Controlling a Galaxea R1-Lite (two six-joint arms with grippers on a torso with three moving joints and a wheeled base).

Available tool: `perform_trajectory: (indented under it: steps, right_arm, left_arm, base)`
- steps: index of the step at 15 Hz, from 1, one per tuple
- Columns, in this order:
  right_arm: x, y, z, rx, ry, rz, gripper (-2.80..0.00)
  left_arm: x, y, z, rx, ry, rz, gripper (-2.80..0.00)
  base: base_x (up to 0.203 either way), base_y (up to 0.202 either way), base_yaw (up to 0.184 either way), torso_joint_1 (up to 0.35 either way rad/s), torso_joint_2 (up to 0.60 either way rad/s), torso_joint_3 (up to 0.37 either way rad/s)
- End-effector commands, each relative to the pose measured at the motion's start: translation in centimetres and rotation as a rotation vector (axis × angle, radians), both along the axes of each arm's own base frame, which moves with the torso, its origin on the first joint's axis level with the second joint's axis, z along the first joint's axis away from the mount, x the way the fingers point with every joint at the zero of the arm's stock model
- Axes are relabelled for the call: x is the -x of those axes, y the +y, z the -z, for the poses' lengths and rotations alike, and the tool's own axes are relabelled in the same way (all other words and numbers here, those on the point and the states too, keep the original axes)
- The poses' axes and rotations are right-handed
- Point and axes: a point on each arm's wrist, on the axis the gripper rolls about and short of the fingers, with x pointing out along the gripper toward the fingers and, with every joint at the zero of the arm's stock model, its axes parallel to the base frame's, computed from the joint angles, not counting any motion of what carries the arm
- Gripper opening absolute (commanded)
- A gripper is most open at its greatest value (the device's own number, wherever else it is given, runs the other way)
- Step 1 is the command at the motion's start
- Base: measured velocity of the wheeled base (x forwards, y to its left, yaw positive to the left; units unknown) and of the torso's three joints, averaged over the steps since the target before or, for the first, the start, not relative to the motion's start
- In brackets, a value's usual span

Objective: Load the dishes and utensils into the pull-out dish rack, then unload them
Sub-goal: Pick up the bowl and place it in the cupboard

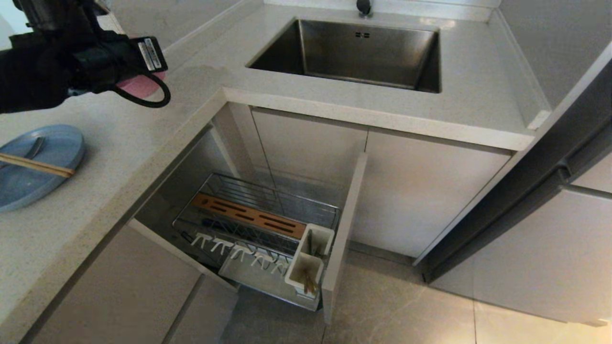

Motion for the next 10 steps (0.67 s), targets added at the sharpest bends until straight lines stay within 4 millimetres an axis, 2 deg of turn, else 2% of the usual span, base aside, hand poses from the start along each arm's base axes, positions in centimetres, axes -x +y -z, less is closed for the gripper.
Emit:
perform_trajectory:
  steps: [1, 5, 8, 10]
  right_arm:
    - [0.0, 0.0, 0.0, 0.0, -0.001, 0.0, -2.8]
    - [0.0, 0.0, 0.0, 0.0, -0.001, 0.0, -2.8]
    - [0.0, 0.0, 0.0, 0.0, -0.001, 0.0, -2.8]
    - [0.0, 0.0, 0.0, 0.0, -0.001, 0.0, -2.8]
  left_arm:
    - [0.8, -0.6, -1.7, 0.09, -0.141, -0.016, -2.8]
    - [3.9, -3.3, -3.5, 0.209, -0.219, 0.03, -2.8]
    - [6.9, -4.4, -3.6, 0.277, -0.049, 0.106, -2.8]
    - [8.8, -6.1, -4.2, 0.323, -0.042, 0.215, -2.8]
  base:
    - [0.0, 0.0, 0.0, 0.0, 0.0, 0.0]
    - [0.0, 0.0, 0.0, 0.0, 0.0, 0.0]
    - [0.0, 0.0, 0.0, 0.0, 0.0, 0.0]
    - [0.0, 0.0, 0.0, 0.0, 0.0, 0.0]
